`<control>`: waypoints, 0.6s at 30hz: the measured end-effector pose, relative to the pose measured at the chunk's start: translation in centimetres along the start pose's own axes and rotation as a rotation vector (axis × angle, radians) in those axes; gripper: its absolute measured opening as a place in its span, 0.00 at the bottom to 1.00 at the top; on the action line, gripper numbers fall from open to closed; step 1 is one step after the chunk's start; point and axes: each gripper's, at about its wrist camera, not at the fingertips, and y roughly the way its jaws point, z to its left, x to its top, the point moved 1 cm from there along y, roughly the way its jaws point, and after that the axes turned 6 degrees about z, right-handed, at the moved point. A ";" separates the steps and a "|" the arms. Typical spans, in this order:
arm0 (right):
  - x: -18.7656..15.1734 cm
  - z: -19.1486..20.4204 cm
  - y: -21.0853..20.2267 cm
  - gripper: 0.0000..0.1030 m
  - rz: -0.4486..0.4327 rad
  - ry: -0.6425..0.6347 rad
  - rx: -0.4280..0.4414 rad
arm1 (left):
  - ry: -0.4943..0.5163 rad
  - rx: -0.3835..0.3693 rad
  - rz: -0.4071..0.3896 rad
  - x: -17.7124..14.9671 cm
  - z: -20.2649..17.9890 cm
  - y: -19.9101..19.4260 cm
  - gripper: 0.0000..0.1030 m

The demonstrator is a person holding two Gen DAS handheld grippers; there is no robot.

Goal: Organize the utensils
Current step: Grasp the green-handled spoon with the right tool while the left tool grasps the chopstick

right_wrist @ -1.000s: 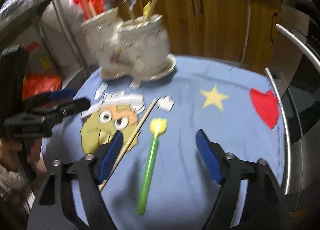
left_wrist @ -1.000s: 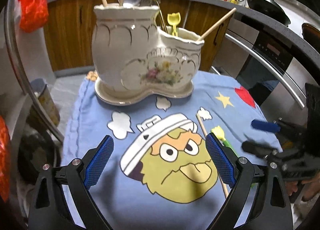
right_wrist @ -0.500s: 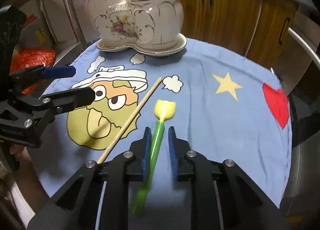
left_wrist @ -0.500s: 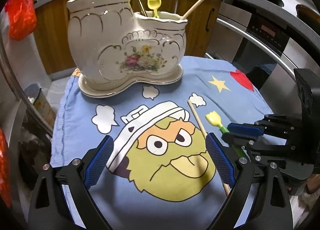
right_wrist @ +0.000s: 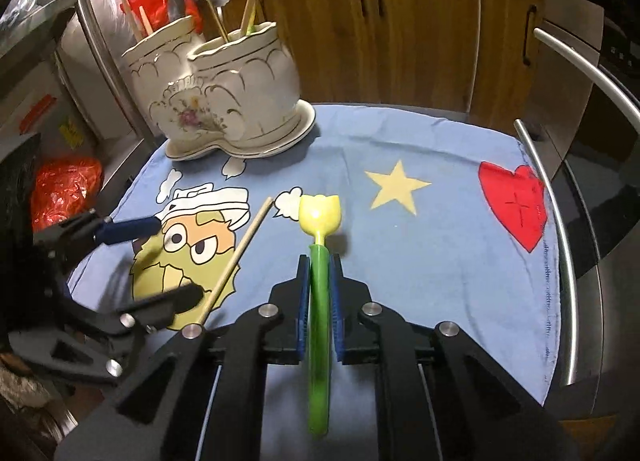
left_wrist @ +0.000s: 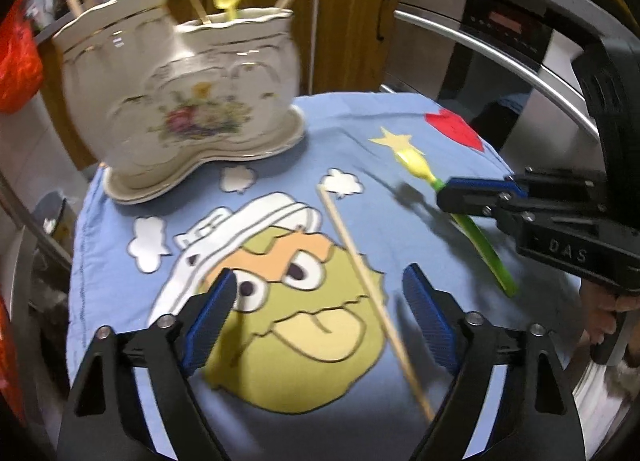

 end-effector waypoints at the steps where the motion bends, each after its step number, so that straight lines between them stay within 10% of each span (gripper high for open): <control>1: 0.0 -0.1 -0.1 0.09 -0.001 0.000 -0.002 | 0.012 -0.006 0.004 0.0 -0.6 0.1 0.73; 18: -0.2 -0.7 -0.7 0.09 -0.012 0.011 -0.003 | 0.059 0.018 0.026 0.4 -2.8 2.0 0.17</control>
